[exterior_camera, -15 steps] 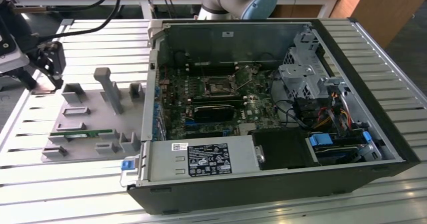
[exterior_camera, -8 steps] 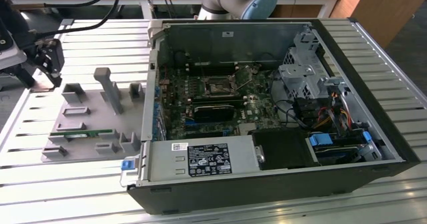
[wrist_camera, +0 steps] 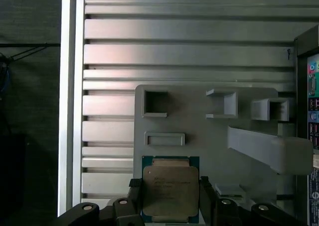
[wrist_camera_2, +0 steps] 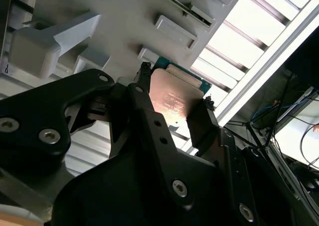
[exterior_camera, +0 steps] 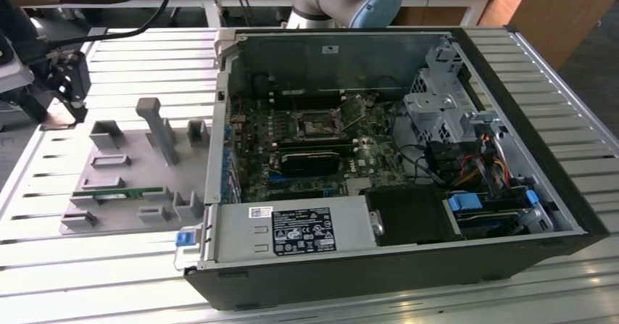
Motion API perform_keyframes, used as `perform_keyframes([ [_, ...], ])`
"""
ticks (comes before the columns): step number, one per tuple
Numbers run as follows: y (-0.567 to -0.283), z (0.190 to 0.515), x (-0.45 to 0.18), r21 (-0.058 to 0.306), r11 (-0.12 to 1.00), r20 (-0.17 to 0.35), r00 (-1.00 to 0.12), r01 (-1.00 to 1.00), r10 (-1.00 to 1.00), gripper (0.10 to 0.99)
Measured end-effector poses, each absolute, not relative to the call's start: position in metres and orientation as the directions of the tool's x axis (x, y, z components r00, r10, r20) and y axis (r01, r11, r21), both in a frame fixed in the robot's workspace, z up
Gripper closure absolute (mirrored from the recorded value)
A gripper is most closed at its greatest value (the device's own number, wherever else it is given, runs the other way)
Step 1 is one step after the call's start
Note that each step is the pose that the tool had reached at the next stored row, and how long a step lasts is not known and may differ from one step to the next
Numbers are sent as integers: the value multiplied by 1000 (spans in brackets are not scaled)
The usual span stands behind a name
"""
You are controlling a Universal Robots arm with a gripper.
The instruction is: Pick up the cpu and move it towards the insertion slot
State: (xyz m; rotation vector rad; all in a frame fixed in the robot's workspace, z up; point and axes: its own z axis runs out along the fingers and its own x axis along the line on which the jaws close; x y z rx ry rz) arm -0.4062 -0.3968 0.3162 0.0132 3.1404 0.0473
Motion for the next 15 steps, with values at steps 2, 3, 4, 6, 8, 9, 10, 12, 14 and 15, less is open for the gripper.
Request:
perform_keyframes([
  [2,-397,318,-406,30,1000,-1,-1000,8,8,545],
  [3,-397,319,-406,30,1000,-1,-1000,8,8,545],
  [4,-397,320,-406,30,1000,-1,-1000,8,8,545],
  [6,-397,321,-406,30,1000,-1,-1000,8,8,545],
  [8,-397,323,-406,30,1000,-1,-1000,8,8,545],
  [9,-397,324,-406,30,1000,-1,-1000,8,8,545],
  [10,-397,325,-406,30,1000,-1,-1000,8,8,545],
  [12,-397,327,-406,30,1000,-1,-1000,8,8,545],
  [14,-396,329,-406,30,1000,-1,-1000,8,8,545],
  [15,-396,330,-406,30,1000,-1,-1000,8,8,545],
])
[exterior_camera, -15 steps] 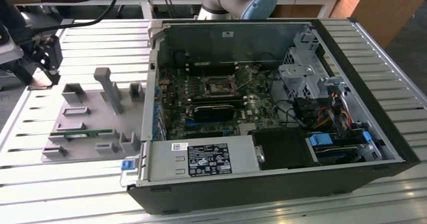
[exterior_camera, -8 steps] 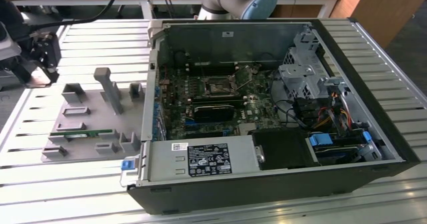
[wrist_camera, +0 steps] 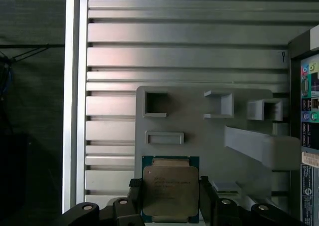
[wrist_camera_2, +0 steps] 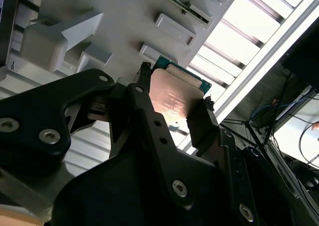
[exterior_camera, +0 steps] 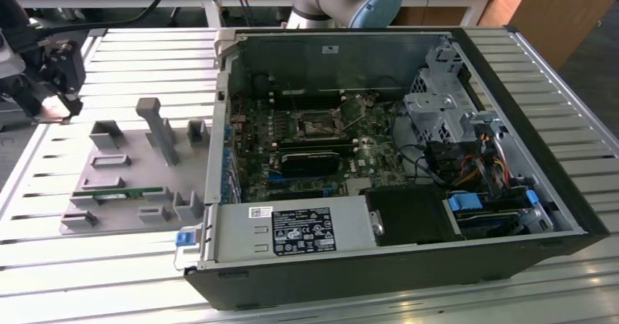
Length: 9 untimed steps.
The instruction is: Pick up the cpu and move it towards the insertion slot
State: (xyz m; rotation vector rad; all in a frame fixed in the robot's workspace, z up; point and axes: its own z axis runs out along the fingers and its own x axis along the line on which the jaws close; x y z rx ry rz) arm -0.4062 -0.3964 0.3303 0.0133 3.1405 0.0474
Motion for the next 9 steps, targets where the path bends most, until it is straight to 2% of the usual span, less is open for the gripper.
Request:
perform_keyframes([
  [9,-396,339,-406,30,1000,-1,-1000,9,9,545],
])
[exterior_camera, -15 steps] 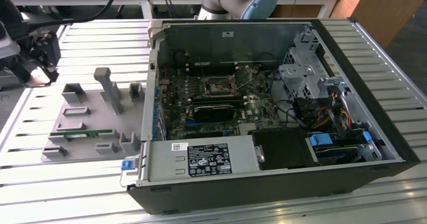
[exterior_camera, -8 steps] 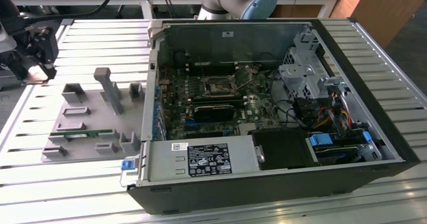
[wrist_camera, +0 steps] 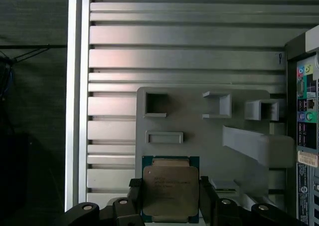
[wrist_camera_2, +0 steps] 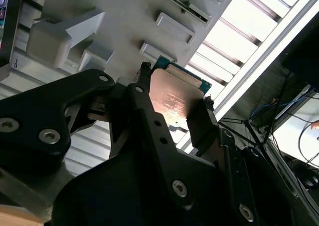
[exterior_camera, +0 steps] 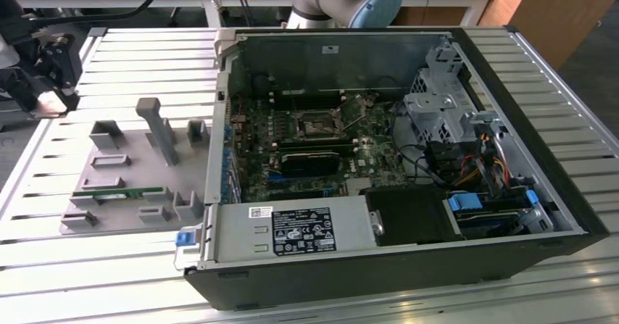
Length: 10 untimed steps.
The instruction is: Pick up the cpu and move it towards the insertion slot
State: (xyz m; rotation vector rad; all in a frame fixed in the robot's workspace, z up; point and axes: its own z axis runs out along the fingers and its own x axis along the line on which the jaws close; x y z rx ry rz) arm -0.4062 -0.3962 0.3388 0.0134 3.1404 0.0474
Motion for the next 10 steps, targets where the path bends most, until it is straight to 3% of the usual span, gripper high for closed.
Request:
perform_keyframes([
  [10,-396,350,-406,30,1000,-1,-1000,9,9,545],
])
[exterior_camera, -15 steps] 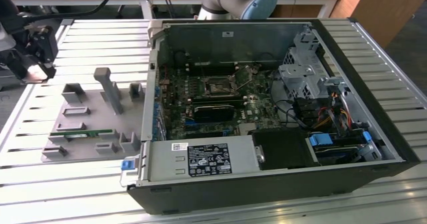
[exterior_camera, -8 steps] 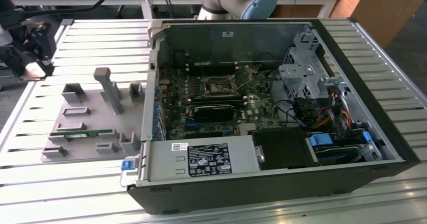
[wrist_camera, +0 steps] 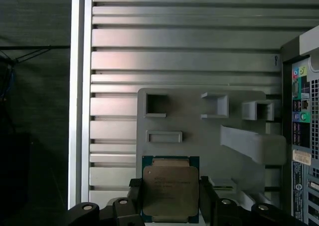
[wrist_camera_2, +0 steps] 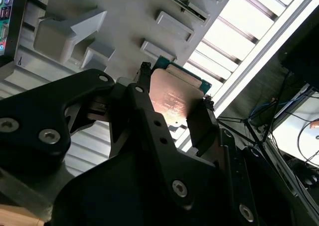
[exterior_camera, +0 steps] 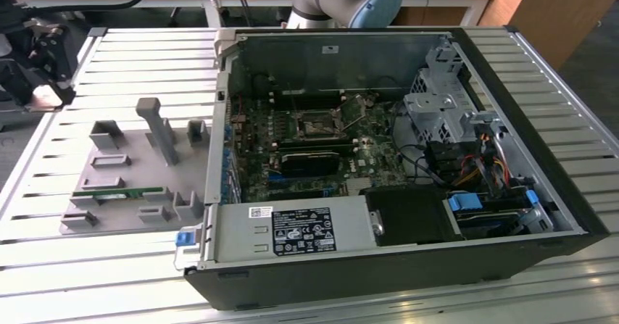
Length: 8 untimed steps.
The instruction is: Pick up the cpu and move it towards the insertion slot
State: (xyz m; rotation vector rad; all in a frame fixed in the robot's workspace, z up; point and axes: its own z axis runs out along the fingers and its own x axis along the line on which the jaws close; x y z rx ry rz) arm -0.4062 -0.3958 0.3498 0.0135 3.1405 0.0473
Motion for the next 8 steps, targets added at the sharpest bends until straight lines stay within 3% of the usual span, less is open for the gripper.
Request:
perform_keyframes([
  [8,-395,359,-406,30,1000,-1,-1000,9,9,545],
])
